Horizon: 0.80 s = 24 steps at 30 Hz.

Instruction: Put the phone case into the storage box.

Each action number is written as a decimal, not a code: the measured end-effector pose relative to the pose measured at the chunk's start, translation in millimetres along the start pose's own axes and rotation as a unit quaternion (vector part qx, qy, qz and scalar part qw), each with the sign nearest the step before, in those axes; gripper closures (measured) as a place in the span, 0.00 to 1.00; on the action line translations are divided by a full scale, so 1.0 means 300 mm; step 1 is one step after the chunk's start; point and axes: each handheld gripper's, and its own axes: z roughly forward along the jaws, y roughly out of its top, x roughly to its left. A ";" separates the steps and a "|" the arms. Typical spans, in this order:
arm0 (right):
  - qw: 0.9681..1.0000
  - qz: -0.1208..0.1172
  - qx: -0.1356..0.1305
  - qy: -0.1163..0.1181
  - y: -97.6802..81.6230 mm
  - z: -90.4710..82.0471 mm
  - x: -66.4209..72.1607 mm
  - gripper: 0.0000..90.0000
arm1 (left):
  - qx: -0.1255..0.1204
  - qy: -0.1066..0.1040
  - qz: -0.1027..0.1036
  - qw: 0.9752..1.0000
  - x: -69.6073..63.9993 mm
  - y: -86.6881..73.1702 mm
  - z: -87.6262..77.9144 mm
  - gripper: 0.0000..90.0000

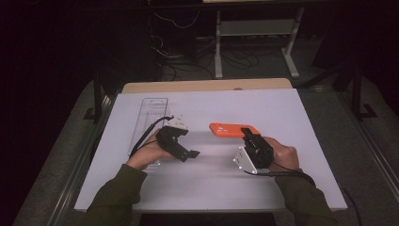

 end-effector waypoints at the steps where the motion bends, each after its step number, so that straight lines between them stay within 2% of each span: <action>1: 1.000 0.011 -0.002 0.000 0.001 0.002 0.003 0.90 | 0.004 -0.002 -0.001 1.000 0.000 0.001 -0.001 0.00; 5: 1.000 0.013 -0.005 0.000 0.000 0.006 -0.008 0.90 | 0.006 -0.002 0.001 1.000 0.000 0.001 0.000 0.00; 7: 1.000 0.025 0.002 0.006 0.000 0.005 -0.005 0.90 | 0.006 -0.001 0.002 1.000 0.001 0.001 -0.001 0.00; 8: 1.000 0.020 -0.001 0.007 0.000 0.007 -0.011 0.90 | 0.006 -0.001 0.003 1.000 0.002 0.001 -0.001 0.00; 12: 0.999 0.038 0.006 0.011 -0.002 0.010 -0.014 0.90 | 0.006 -0.001 0.003 1.000 0.003 0.001 -0.001 0.00; 17: 0.999 0.049 0.008 0.012 -0.005 0.013 -0.021 0.90 | 0.006 -0.001 0.003 1.000 0.003 0.001 -0.001 0.00; 18: 0.998 0.060 0.011 0.014 -0.007 0.015 -0.024 0.90 | 0.005 -0.001 0.002 1.000 0.003 0.001 -0.001 0.00; 19: 0.998 0.060 0.011 0.014 -0.007 0.015 -0.024 0.90 | 0.005 -0.001 0.002 1.000 0.003 0.001 -0.001 0.00; 20: 0.997 0.076 0.014 0.021 -0.009 0.016 -0.027 0.90 | 0.005 -0.001 0.002 1.000 0.002 0.002 0.000 0.00; 24: 0.996 0.089 0.017 0.028 -0.011 0.020 -0.032 0.90 | 0.006 0.001 0.000 1.000 0.002 0.002 0.000 0.00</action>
